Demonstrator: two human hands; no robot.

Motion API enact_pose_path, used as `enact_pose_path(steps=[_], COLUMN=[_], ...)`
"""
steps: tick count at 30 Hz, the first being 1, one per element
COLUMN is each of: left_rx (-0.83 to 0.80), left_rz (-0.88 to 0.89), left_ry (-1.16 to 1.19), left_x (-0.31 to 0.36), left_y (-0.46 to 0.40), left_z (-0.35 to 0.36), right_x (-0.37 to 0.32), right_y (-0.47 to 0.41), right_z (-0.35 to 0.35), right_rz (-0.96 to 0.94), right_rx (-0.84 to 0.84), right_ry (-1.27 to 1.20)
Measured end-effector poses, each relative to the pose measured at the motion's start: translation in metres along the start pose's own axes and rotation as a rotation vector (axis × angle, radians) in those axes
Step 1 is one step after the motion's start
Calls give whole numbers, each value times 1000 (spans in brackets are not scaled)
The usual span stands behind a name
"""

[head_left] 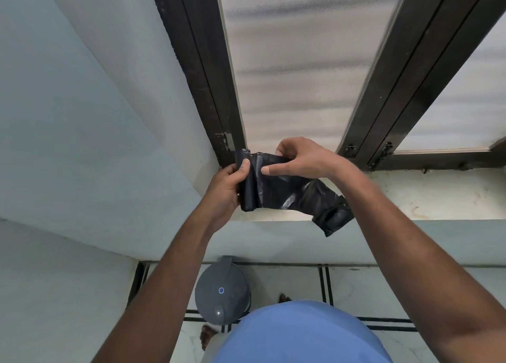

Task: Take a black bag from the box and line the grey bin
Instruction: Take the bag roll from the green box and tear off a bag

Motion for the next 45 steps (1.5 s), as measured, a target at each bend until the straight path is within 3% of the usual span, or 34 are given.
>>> enact_pose_path(steps=[5, 13, 30, 37, 41, 45], left_rx=[1, 77, 111, 124, 19, 47], left_rz=[18, 33, 72, 69, 105, 156], left_ry=[5, -115, -103, -82, -24, -16], left_x=[5, 6, 6, 7, 15, 28], left_y=[2, 6, -5, -2, 7, 10], left_z=[2, -4, -4, -6, 10, 16], right_x=[-10, 0, 9, 9, 37, 56], right_y=[-6, -7, 0, -1, -1, 1], right_z=[6, 7, 21, 25, 14, 8], right_rz=[-48, -35, -150, -175, -95, -72], right_rx=[-114, -126, 26, 48, 153, 190], right_ry=[57, 3, -146, -108, 87, 55])
Point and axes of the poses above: each hand's wrist, its own y-axis away from the middle knuckle, its own z-axis out of the palm, x = y × z, the point moved 6 cm from there along -y, towards the middle knuckle, and after that the axes turned 8 degrees about -z, right-handed, at the moved point
